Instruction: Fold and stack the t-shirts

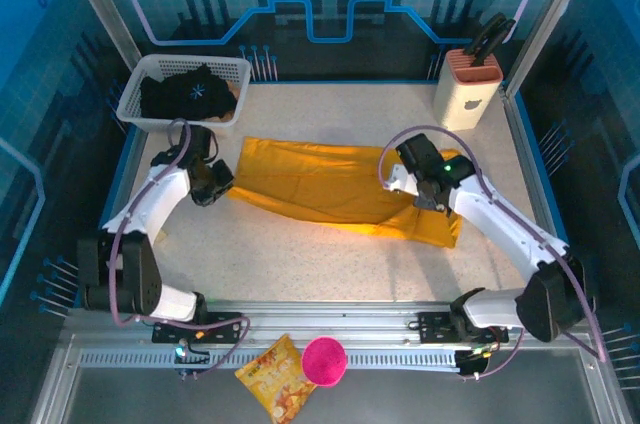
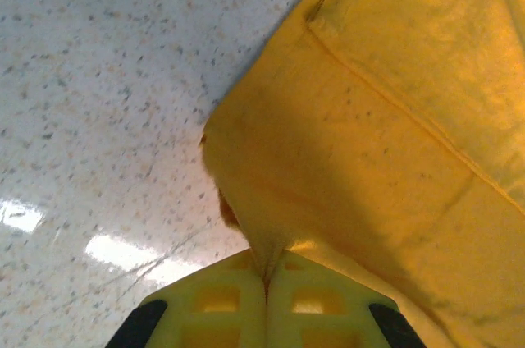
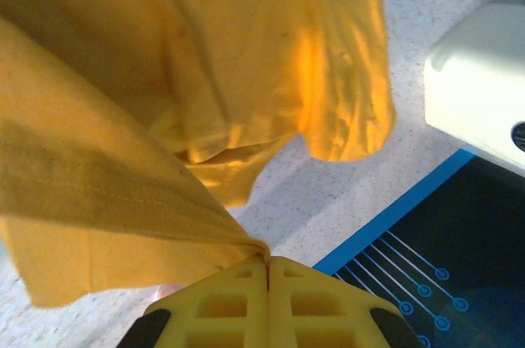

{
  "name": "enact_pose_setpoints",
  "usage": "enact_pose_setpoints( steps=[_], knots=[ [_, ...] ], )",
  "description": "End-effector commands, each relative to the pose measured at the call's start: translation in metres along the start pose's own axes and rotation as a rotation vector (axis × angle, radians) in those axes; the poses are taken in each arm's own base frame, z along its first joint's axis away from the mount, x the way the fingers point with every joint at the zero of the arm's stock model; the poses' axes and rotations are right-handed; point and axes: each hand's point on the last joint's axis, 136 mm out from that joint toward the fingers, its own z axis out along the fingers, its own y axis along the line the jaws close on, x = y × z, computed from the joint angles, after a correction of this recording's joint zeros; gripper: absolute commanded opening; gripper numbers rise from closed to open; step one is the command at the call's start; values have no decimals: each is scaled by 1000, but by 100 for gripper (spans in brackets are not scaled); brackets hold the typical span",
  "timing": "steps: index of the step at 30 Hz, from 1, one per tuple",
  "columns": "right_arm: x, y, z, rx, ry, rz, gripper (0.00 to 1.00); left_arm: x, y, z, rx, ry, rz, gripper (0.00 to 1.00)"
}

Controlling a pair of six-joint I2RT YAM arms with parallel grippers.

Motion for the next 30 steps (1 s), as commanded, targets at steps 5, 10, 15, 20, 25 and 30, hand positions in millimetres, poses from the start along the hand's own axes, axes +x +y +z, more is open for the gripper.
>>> enact_pose_setpoints(
  steps=[5,10,15,20,25,30],
  knots=[
    [-32,-69,21,109,-88,131,0,-33,-14,15,-2,-31,-36,0],
    [-42,-83,52,93,-59,128,0,-47,-25,30,-11,-12,-17,0],
    [-45,-89,84,69,-4,145,0,-59,-29,49,-53,16,6,0],
    [-46,-86,110,36,28,187,0,-63,-21,67,-116,38,7,0],
    [-47,-75,136,-23,58,249,0,-60,-13,87,-152,70,-4,41],
    [-47,-69,162,-67,89,362,8,-59,-10,92,-171,82,5,69]
  ],
)
